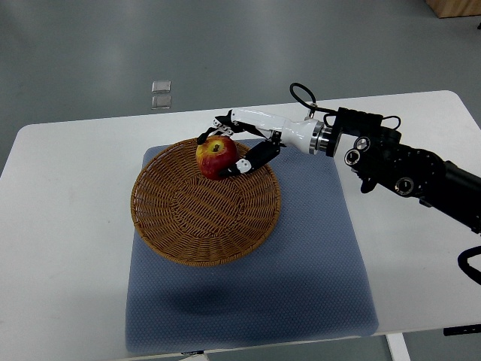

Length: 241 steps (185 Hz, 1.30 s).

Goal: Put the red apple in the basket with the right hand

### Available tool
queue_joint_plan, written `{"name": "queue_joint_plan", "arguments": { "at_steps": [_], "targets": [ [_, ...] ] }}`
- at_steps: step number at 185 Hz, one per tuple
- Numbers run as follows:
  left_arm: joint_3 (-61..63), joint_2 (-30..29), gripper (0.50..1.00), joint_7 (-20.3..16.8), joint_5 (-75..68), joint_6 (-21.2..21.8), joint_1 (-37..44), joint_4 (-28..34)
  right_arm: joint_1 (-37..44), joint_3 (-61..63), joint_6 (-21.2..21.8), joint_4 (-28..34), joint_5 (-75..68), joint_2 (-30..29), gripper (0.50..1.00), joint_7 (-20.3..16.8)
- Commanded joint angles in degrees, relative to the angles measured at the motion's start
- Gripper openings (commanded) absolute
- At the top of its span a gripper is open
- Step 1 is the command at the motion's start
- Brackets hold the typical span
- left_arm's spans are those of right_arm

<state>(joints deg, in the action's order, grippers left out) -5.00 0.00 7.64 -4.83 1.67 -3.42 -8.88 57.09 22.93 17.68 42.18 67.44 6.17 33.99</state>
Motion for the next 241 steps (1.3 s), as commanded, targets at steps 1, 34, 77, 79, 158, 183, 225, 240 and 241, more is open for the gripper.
{"name": "queue_joint_plan", "arguments": {
  "at_steps": [1, 34, 77, 79, 158, 183, 225, 240, 241],
  "targets": [
    [0.1, 0.0, 1.0, 0.0, 0.0, 0.0, -0.1, 0.0, 1.7, -3.3, -1.4, -2.3, 0.2, -4.7, 0.5, -0.9],
    [0.3, 0.0, 1.0, 0.0, 0.0, 0.0, -0.4, 0.0, 2.2, -9.5, -4.1, -6.8, 0.3, -6.2, 0.5, -1.2],
    [0.3, 0.0, 1.0, 0.0, 0.0, 0.0, -0.6, 0.0, 2.1, -13.5, -6.1, -10.4, 0.3, -6.2, 0.582, -1.2],
    [0.3, 0.0, 1.0, 0.0, 0.0, 0.0, -0.6, 0.0, 2.1, -13.7, -6.1, -10.5, 0.3, -6.2, 0.59, -1.2],
    [0.3, 0.0, 1.0, 0.0, 0.0, 0.0, -0.6, 0.0, 2.3, -14.0, -5.9, -9.7, -0.8, -6.2, 0.903, -0.9],
    [0.2, 0.0, 1.0, 0.0, 0.0, 0.0, -0.6, 0.0, 3.2, -11.6, -5.7, -6.8, -1.5, -6.2, 0.903, -0.9],
    [0.3, 0.0, 1.0, 0.0, 0.0, 0.0, -0.6, 0.0, 2.8, -1.8, -4.8, -5.9, -8.5, -6.2, 0.901, -1.3],
    [0.3, 0.0, 1.0, 0.0, 0.0, 0.0, -0.6, 0.0, 1.8, 0.6, -4.2, -5.9, -13.5, -6.2, 0.899, -2.1],
    [0.3, 0.0, 1.0, 0.0, 0.0, 0.0, -0.6, 0.0, 1.8, 0.6, -4.2, -5.9, -13.5, -6.2, 0.899, -2.1]
  ]
}}
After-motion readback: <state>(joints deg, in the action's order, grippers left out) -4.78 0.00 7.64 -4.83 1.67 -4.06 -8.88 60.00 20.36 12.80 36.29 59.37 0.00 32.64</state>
